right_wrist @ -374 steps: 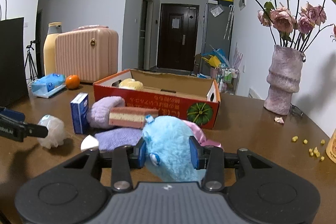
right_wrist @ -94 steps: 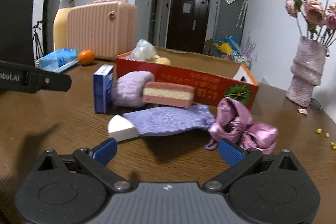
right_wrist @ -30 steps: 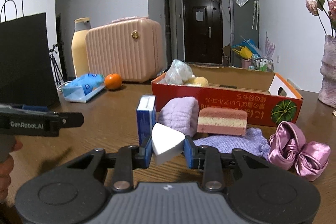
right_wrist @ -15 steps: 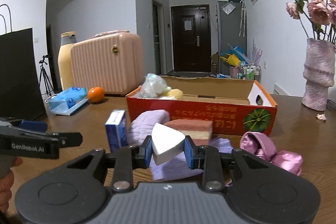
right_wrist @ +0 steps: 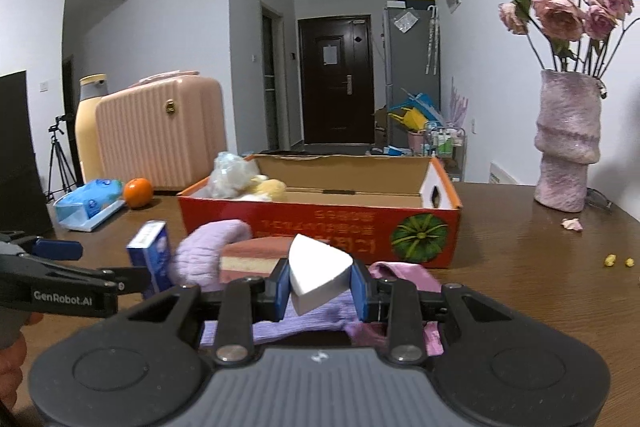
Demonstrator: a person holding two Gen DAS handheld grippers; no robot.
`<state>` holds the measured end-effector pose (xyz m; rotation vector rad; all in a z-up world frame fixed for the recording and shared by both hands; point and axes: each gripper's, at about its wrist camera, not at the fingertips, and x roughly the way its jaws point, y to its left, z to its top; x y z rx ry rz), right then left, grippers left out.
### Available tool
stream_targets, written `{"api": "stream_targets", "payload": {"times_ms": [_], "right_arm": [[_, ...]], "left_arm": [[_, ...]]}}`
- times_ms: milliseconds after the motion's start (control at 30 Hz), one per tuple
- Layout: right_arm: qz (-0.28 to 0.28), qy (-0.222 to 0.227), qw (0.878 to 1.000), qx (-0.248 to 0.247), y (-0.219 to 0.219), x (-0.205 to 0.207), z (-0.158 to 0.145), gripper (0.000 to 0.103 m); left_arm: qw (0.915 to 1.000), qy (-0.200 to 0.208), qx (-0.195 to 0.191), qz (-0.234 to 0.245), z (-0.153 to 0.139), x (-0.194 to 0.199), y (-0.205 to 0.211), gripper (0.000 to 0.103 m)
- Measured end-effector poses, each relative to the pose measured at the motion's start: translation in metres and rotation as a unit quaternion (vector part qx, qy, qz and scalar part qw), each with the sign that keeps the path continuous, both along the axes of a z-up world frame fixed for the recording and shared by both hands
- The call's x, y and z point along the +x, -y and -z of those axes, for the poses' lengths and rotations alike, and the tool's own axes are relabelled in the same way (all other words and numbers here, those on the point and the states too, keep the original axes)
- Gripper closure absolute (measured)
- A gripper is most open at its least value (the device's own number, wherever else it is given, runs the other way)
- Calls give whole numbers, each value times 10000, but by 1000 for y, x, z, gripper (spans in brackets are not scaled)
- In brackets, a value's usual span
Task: Organize soft objects
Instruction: 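Grasp the blue-and-white milk carton with the left gripper while the right gripper holds the sponge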
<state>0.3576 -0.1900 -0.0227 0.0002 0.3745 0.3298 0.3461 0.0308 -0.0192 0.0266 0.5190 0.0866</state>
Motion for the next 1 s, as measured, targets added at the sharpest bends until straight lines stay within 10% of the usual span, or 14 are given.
{"api": "stream_targets", "payload": {"times_ms": [433,767,1000], "right_arm": [[376,-99,9992,20,30,20,9,72],[435,-78,9990,-62,27,20,14,72],[409,26,9990,-167,23,16,14,72]], "left_arm": [[9990,-29,293,-326,6,33,5,0],[9987,-157,213,-446,9,42,-6,21],[9992,-378,2,-149,13,46,-8,78]]}}
